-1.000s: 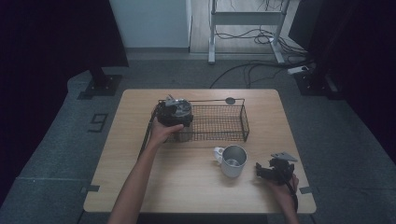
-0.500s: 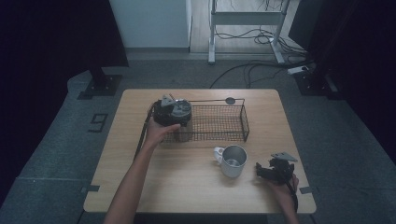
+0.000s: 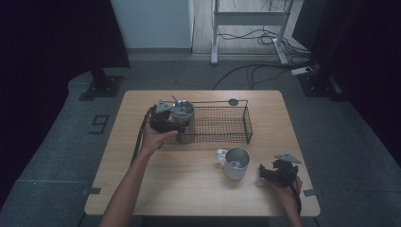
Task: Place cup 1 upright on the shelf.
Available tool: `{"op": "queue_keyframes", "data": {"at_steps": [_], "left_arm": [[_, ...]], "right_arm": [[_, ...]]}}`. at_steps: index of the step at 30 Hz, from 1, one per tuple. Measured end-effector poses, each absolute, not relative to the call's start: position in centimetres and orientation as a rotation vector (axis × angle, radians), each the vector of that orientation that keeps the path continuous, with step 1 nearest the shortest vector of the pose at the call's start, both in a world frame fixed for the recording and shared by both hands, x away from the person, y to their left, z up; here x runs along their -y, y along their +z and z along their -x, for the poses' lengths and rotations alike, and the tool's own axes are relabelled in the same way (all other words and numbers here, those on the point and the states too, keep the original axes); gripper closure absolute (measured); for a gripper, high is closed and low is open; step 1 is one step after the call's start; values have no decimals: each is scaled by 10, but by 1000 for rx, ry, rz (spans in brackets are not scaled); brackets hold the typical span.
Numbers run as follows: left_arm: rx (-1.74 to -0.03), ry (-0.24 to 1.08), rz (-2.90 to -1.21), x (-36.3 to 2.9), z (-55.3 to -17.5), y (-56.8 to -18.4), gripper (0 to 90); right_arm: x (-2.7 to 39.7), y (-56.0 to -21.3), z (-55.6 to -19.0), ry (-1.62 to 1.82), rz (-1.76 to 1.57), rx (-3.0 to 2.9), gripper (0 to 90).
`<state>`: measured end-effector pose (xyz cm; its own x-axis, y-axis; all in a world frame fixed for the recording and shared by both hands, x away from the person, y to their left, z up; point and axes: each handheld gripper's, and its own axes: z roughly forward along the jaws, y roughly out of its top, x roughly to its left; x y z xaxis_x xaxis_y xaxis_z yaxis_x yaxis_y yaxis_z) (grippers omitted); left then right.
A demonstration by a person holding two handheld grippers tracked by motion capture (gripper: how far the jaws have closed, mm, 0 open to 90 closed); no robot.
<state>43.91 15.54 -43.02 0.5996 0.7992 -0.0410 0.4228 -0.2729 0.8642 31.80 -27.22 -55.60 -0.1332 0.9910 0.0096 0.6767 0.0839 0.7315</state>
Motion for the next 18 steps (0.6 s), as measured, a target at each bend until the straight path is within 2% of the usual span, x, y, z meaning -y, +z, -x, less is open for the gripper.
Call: {"op": "queue_keyframes", "data": {"at_steps": [18], "left_arm": [[-960,477,-1901,-168,-402,-442,0]], "right_arm": [[272,-556,-318,821,-1645,-1864,82]]}}
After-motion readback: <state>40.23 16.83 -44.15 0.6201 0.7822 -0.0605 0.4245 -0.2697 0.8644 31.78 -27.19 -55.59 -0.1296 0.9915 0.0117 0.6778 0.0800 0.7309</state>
